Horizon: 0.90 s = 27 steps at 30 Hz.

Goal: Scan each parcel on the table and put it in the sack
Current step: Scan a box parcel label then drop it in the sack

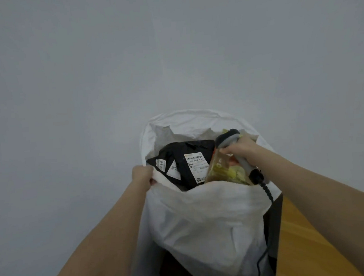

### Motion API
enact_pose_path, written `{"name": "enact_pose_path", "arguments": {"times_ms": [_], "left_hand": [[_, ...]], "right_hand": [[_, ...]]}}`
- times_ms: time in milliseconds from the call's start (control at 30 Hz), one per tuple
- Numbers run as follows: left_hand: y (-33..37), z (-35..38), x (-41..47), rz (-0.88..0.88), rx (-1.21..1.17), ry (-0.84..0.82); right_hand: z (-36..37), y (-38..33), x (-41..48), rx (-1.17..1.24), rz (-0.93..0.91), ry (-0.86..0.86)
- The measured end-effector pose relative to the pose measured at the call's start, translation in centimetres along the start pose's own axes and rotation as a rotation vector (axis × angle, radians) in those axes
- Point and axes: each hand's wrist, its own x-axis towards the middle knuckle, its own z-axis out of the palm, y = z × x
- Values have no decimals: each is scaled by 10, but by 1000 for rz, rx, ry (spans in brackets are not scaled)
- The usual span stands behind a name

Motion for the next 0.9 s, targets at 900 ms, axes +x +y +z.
{"name": "enact_pose_path", "arguments": {"times_ms": [900], "left_hand": [[6, 114, -132, 1270, 810, -303]], "right_hand": [[-85, 83, -46, 91, 92, 427]]}}
